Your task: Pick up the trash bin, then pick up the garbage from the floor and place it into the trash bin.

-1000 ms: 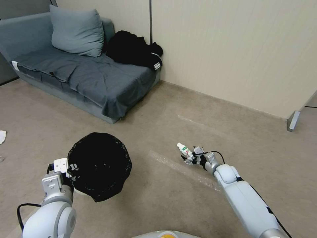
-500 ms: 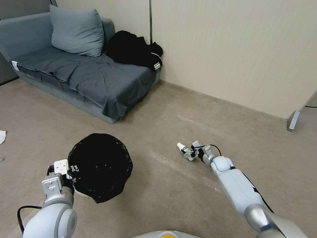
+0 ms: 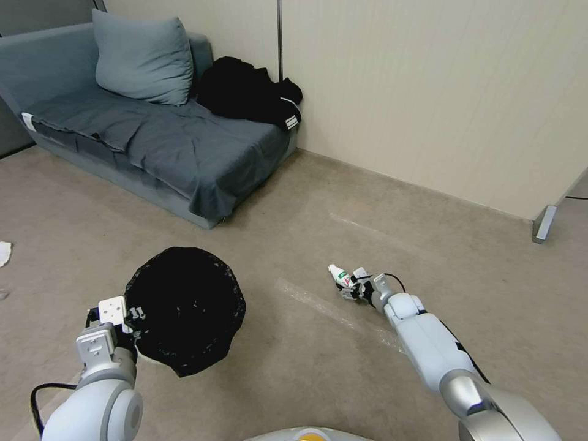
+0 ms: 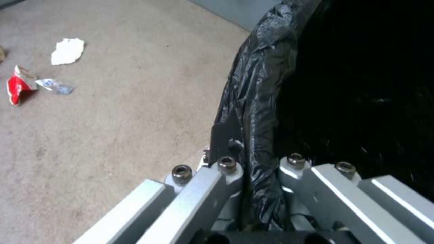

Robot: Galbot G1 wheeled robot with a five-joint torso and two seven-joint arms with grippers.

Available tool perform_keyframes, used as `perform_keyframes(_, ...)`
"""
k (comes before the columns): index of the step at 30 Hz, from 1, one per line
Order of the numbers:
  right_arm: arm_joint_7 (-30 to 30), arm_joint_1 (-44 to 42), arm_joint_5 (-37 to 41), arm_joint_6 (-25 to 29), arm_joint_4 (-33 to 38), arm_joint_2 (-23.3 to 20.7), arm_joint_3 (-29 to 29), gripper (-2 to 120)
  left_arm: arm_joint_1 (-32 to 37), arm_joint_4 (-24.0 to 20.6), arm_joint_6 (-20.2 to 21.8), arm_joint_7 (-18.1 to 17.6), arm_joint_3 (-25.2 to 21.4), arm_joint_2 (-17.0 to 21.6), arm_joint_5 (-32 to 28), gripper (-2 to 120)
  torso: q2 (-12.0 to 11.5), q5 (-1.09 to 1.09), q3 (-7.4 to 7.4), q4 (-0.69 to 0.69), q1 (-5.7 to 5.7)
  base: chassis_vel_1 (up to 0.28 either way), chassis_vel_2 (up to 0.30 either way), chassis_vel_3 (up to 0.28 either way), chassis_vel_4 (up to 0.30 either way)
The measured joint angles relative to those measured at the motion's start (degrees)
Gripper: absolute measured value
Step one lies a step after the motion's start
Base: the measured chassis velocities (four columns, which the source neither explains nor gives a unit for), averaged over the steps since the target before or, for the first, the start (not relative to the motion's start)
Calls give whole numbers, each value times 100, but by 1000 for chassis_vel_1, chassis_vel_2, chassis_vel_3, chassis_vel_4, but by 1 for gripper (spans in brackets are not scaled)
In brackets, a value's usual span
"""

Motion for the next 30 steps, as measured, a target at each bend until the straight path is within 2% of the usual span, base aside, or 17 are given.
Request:
perform_keyframes(2, 4, 0, -10, -6, -15, 7, 5, 60, 0, -6, 0, 0, 1, -1, 0, 1, 0, 1, 0, 0, 0, 0, 0, 0, 0)
perform_keyframes(5, 48, -15, -14, -27, -54, 24, 22, 45, -4, -9, 0, -1, 8, -7, 0, 1, 0, -1, -1, 0, 0, 0, 0, 0, 0)
perform_keyframes(14, 150, -49, 7, -50, -74, 32, 66, 28, -15, 2, 0, -2, 25, 3, -1, 1, 1, -1, -1, 0, -1, 0, 0, 0, 0)
perform_keyframes(23, 213, -117, 157, -68, 101, -33, 62, 25, -32, 37, -1, -2, 65, 32, 19, 1, 0, 2, 0, 1, 0, 0, 0, 0, 0)
perform_keyframes(27, 281, -245, 480, -33, 630, -129, 51, 21, -29, 62, 0, -1, 90, 119, 21, 1, 0, 1, 1, -2, 0, 0, 0, 0, 0)
perform_keyframes(29, 338, -495, 947, -133, 1632, -308, -125, 19, -15, 83, 8, 3, 114, 227, -1, 1, 0, 0, 1, -1, 0, 0, 0, 0, 0)
perform_keyframes(30, 338, -495, 947, -133, 1632, -308, -125, 19, -15, 83, 8, 3, 114, 227, -1, 1, 0, 0, 1, -1, 0, 0, 0, 0, 0)
